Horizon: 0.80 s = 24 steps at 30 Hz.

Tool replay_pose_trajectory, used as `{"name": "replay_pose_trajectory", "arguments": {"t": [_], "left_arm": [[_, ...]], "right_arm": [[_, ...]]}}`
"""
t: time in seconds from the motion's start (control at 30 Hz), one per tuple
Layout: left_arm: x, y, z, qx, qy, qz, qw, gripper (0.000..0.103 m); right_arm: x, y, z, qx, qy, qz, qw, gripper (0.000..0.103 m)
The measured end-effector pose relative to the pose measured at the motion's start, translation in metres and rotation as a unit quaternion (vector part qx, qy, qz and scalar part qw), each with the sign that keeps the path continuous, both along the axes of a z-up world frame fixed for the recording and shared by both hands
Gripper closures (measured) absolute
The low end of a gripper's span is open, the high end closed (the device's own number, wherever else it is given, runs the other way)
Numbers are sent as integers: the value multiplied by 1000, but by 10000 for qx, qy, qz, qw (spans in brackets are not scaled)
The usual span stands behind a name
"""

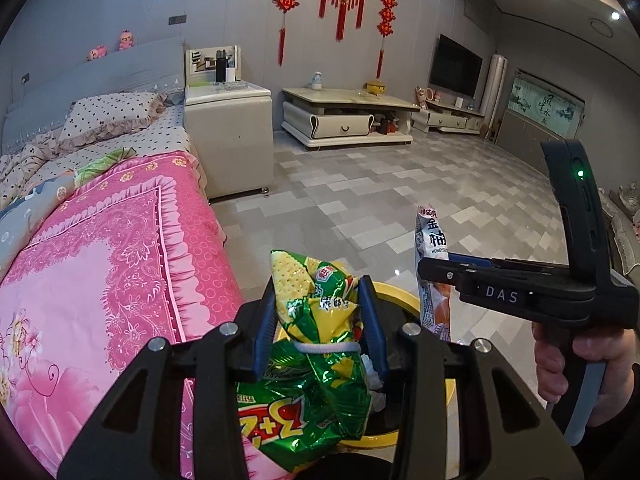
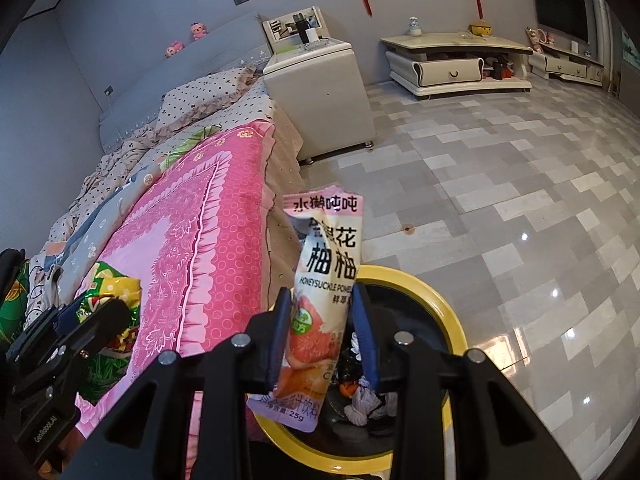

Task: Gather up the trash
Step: 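Carry the green snack packet and drink pouch over the yellow-rimmed bin, then open both tools to drop the packet and pouch into the bin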

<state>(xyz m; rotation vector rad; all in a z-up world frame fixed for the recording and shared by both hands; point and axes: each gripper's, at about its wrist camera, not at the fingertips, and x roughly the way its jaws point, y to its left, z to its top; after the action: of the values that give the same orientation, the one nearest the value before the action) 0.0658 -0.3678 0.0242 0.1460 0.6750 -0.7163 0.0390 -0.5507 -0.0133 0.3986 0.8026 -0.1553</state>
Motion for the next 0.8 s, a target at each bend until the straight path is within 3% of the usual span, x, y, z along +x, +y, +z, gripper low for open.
{"name": "replay_pose_trajectory", "arguments": {"t": [0.27,0.57,0.7,0.8], "left_arm": [[25,-21,-43,312,578,20,9978,65],[36,-24,-62,195,907,-40,9957,65],[34,-22,-60,139,921,-78,9956,55],[30,-17,-59,77,940,-97,9955,47]], "right_arm": [[12,-10,-23,175,228,-117,9995,74],[11,-22,-30,190,279,-309,9990,73],[7,-24,-30,176,312,-416,9985,70],[3,-26,-33,223,361,-505,9978,60]]}}
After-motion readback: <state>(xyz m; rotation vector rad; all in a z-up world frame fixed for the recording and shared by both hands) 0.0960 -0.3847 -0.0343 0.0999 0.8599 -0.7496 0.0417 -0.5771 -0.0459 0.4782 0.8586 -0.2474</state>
